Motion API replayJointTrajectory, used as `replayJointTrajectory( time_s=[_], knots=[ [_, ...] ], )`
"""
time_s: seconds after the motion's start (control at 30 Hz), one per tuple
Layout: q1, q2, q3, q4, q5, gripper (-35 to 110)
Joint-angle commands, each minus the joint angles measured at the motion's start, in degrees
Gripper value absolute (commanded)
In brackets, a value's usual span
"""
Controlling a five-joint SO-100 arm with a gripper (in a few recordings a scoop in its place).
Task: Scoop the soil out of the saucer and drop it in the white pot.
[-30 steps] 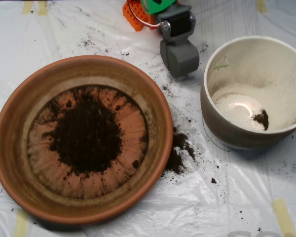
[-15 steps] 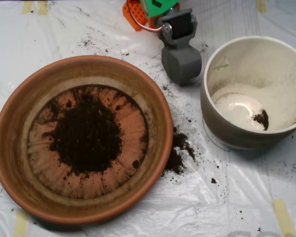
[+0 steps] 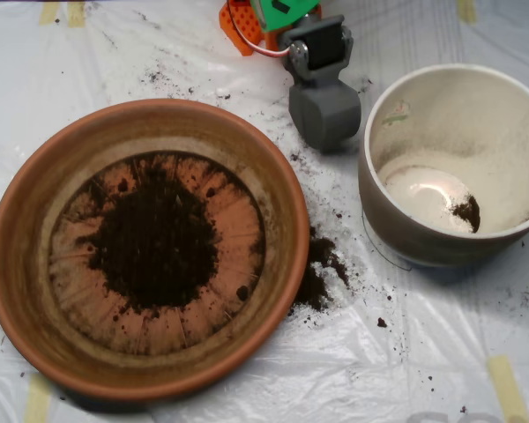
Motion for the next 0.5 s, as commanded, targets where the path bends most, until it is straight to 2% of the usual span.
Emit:
replayJointTrajectory(
  time_s=[0.0, 0.47],
  knots=[
    [-0.1, 4.0, -0.5, -1.4, -0.7, 0],
    [-1.2, 4.0, -0.6, -2.0, -1.8, 0]
  ],
)
